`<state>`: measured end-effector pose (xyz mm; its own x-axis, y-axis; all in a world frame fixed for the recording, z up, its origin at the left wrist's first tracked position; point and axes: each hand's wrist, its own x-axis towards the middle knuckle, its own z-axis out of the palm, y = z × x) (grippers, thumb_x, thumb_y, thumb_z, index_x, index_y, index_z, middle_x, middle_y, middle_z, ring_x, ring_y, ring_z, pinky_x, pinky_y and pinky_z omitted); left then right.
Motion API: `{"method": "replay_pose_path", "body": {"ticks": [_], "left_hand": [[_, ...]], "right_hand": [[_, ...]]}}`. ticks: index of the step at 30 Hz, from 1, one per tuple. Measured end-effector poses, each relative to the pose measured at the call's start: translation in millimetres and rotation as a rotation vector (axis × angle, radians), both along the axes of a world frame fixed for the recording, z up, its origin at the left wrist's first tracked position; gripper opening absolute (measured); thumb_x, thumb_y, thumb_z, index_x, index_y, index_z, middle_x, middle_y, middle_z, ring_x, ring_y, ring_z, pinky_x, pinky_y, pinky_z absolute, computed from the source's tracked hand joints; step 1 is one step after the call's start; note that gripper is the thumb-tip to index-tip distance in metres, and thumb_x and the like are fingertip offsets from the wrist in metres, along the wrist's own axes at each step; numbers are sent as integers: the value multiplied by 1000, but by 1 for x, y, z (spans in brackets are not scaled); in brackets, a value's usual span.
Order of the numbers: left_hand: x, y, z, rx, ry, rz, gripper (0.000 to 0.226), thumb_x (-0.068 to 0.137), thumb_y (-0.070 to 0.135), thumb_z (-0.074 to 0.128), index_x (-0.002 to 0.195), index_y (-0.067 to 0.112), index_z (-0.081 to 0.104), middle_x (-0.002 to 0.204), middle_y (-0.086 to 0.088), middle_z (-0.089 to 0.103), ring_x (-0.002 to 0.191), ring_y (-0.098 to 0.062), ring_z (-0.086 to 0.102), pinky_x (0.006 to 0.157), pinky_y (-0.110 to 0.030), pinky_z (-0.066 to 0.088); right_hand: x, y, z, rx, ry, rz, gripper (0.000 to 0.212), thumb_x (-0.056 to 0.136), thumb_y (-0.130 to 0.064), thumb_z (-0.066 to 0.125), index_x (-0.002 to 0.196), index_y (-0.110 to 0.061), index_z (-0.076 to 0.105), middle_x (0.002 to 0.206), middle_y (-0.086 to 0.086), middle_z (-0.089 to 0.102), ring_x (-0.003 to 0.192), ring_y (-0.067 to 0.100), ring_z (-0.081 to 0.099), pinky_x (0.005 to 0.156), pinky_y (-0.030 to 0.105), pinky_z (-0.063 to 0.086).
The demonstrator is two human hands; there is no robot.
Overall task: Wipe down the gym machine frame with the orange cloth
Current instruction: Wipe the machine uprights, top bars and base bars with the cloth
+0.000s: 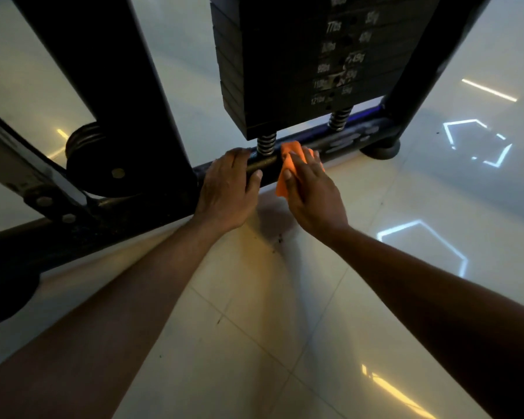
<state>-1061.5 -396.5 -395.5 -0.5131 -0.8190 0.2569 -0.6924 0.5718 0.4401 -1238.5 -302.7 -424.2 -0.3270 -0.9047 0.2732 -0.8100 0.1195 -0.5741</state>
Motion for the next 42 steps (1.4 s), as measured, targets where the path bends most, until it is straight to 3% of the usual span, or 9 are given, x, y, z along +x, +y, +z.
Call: {"method": "replay_pose_path", "body": {"ticks": [7,11,16,22,26,30,34,38,42], "left_hand": [[-25,-25,-14,-73,-123,18,50,113,35,39,159,18,42,160,-7,49,151,-27,42,127,-49,28],[-22,-27,-22,-107,-151,7,53,112,41,43,160,19,39,160,-8,47,150,-28,42,127,-48,26],[-23,-23,-29,-161,-166,49,55,110,47,43,158,20,40,159,-8,50,149,-28,44,127,-49,29],[-25,-15,-33,-221,-110,79,48,114,37,38,157,17,43,157,-6,53,151,-25,44,127,-50,29],[-24,-13,-34,-225,-85,90,45,115,33,37,157,17,44,156,-7,54,152,-26,43,127,-51,29],[-24,-12,-34,-226,-76,97,46,115,37,35,156,17,45,157,-7,54,150,-26,45,126,-51,31],[-19,-13,-31,-212,-89,82,55,112,49,45,158,18,44,159,-6,51,152,-26,42,128,-49,26],[-19,-14,-32,-198,-115,79,62,109,56,46,160,20,40,162,-4,47,154,-25,38,130,-49,23],[-16,-14,-31,-218,-135,61,61,110,56,45,159,20,40,161,-6,48,153,-26,40,129,-49,25]], "right_hand": [[4,-35,-38,24,160,18,75,116,-57,32,175,-28,-4,181,7,-21,165,33,-23,135,62,2],[-45,-38,-37,-5,300,40,71,115,-59,28,175,-29,5,183,7,-10,167,34,-15,133,65,2],[-24,-49,-30,-61,109,-128,66,116,-49,31,175,-26,13,183,8,-7,166,38,-18,132,69,0],[-49,-46,-32,-33,372,68,72,115,-58,29,175,-23,13,183,9,-2,168,37,-10,132,67,3],[-37,-48,-31,-29,176,-140,71,114,-60,23,175,-26,12,182,10,-9,166,39,-17,132,68,2],[8,-47,-37,-50,139,-17,72,114,-50,44,175,-24,15,182,7,-8,166,40,-18,131,69,-3],[-59,-43,-33,-15,363,47,72,113,-57,35,175,-26,14,183,8,1,168,38,-6,131,67,10],[-45,-44,-23,24,169,-100,68,115,-54,32,175,-32,10,183,3,-9,167,37,-18,133,68,5],[-23,-32,-23,46,234,102,65,116,-53,32,175,-31,13,183,1,-7,167,34,-20,131,71,7]]}}
